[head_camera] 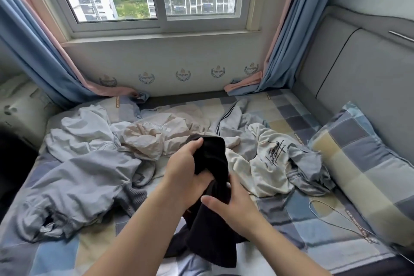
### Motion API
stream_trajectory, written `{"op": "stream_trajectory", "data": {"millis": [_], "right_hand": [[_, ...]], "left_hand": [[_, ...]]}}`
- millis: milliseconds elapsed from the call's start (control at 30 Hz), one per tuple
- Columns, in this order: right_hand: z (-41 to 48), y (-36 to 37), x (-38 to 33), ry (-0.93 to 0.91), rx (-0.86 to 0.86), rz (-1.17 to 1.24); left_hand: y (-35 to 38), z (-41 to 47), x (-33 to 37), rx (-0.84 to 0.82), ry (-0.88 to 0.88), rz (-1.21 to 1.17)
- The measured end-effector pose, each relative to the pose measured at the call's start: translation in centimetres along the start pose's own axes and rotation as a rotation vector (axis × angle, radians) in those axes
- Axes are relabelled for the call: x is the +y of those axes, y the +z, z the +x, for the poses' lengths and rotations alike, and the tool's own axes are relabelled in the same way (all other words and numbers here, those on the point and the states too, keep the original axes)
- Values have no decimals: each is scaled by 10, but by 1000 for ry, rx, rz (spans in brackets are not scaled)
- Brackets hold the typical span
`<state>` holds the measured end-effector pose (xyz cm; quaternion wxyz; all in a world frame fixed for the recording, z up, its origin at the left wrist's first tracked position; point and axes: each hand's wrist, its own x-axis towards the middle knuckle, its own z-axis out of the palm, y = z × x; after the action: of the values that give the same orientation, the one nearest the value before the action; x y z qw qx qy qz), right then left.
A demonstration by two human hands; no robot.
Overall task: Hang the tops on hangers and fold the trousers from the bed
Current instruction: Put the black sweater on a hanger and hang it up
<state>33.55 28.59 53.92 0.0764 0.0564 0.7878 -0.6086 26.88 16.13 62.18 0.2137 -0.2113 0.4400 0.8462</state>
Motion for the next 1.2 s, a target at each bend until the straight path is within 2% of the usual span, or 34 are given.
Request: {"op": "stream_trajectory", "data": {"millis": [100,167,267,433,500,600,767,867,933,1033,1133,1200], "right_hand": [[18,8,9,-80,234,-90],[31,3,19,-53,314,-192],[38,-12,47,58,230,-375],[31,-45,97,351,-73,-523],[29,-61,103,384,-86,-559],[33,-79,88,339,-42,-524],[43,-87,27,248,47,-236],[45,-80,-8,289,65,51],[45,-75,-28,347,102,266],[42,-68,-53,361,114,493],[38,-62,-70,341,106,641],[37,-58,-80,333,112,714]], "left_hand": [[13,-7,1,-54,-12,-62],[17,-8,5,-66,14,-98],[19,-9,17,-60,59,-125],[14,-5,35,-36,152,-178],[10,2,39,-3,179,-192],[2,17,41,8,204,-138],[-14,40,24,-106,213,217],[-24,37,2,-157,99,526],[-28,29,-18,-167,92,710],[-29,19,-50,-166,214,834],[-31,19,-74,-269,331,900],[-37,25,-82,-242,410,957]]}}
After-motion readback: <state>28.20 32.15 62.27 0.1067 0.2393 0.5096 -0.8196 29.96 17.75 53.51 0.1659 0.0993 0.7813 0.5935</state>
